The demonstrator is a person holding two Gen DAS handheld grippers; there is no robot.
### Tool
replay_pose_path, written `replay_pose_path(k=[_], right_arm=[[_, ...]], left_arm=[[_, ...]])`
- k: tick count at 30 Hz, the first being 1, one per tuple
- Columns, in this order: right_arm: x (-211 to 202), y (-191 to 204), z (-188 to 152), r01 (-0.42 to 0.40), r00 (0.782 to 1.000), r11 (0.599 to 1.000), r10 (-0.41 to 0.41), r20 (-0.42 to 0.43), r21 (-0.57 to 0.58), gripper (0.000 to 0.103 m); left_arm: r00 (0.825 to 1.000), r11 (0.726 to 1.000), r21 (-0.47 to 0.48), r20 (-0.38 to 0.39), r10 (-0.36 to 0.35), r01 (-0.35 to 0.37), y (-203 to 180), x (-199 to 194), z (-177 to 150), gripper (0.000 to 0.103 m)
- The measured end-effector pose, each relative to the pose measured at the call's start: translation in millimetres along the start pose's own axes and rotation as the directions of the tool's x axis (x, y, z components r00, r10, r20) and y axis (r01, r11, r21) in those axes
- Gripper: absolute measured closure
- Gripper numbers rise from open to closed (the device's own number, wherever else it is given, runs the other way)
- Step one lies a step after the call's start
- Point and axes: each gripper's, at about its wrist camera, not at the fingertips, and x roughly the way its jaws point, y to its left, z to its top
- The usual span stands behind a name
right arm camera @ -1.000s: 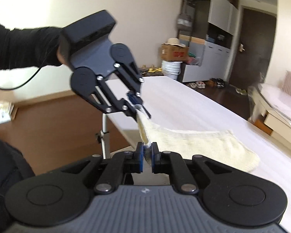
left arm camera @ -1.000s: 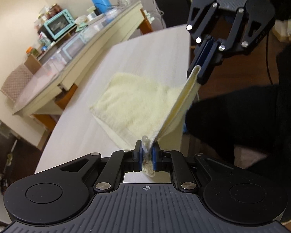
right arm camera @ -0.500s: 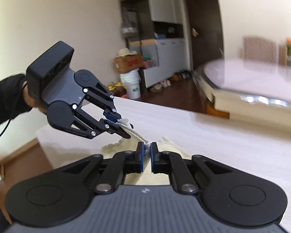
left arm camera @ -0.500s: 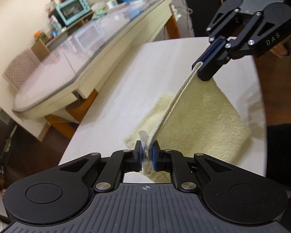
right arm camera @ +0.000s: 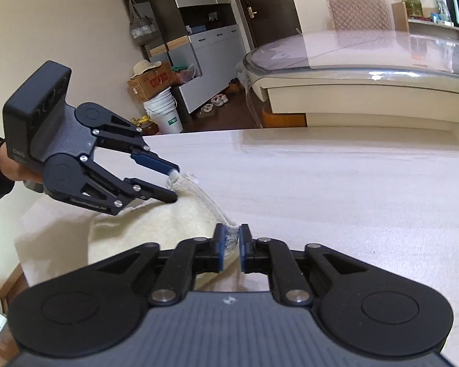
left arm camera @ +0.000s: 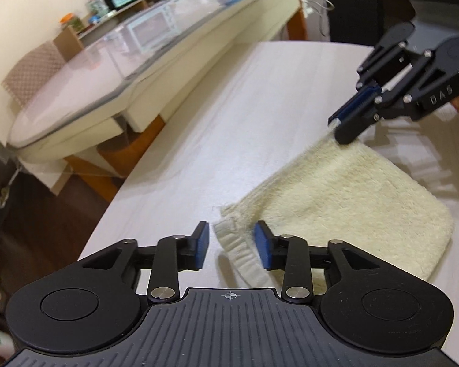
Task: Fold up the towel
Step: 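Open both tools and release the folded towel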
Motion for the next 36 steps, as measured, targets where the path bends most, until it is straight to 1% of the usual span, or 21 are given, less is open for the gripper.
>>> replay_pose_path(k=[4, 7, 9, 13, 17, 19, 20, 21, 23, 26, 29, 32, 36], right_arm=[[3, 2, 6, 0.017, 1.000, 1.000, -0.017, 0.020, -0.022, 0.085], [15, 4, 9, 0.045, 0.999, 0.996, -0.045, -0.005, -0.071, 0.085], [19, 4, 9, 0.058, 0.998, 0.993, -0.060, -0.020, -0.099, 0.085], [19, 9, 8, 0.071, 0.996, 0.986, -0.078, -0.041, -0.152, 0.085], [10, 15, 15, 0.080, 0.996, 0.983, -0.084, -0.021, -0.167, 0.084], [4, 18, 20, 0.076, 0.997, 0.983, -0.077, 0.000, -0.168, 0.082], [0, 21, 23, 0.075, 0.997, 0.982, -0.074, 0.010, -0.174, 0.077], [-3, 25, 24, 0.070, 0.998, 0.980, -0.068, 0.016, -0.185, 0.073], [-8, 32, 25, 0.040, 0.999, 0.978, -0.039, 0.008, -0.204, 0.071], [-11, 40, 23, -0.006, 1.000, 0.971, -0.001, -0.027, -0.239, 0.071], [-9, 46, 18, -0.053, 0.997, 0.961, 0.033, -0.076, -0.271, 0.071], [-3, 47, 9, -0.081, 0.991, 0.953, 0.047, -0.123, -0.292, 0.071], [2, 43, 1, -0.104, 0.986, 0.952, 0.061, -0.155, -0.289, 0.067]], left_arm=[[1.000, 0.999, -0.036, 0.013, 0.016, -0.016, 3, -1, -4, 0.058], [1.000, 0.998, -0.062, 0.020, 0.023, -0.022, 5, 1, -7, 0.053], [0.999, 0.997, -0.069, 0.024, 0.037, -0.035, 5, 0, -8, 0.046], [0.998, 0.995, -0.092, 0.033, 0.049, -0.046, 5, -2, -9, 0.046], [0.997, 0.990, -0.129, 0.051, 0.062, -0.055, 6, -11, -11, 0.045], [0.996, 0.987, -0.152, 0.063, 0.069, -0.058, 7, -17, -12, 0.043], [0.995, 0.985, -0.165, 0.070, 0.070, -0.058, 8, -22, -13, 0.041], [0.994, 0.982, -0.176, 0.075, 0.080, -0.065, 8, -26, -14, 0.037], [0.991, 0.978, -0.189, 0.090, 0.102, -0.084, 6, -37, -16, 0.032], [0.987, 0.975, -0.201, 0.110, 0.116, -0.092, -4, -54, -22, 0.031], [0.987, 0.978, -0.191, 0.121, 0.107, -0.083, -22, -65, -28, 0.030], [0.988, 0.984, -0.162, 0.118, 0.096, -0.077, -42, -66, -34, 0.030], [0.990, 0.988, -0.135, 0.105, 0.095, -0.080, -63, -57, -41, 0.030]])
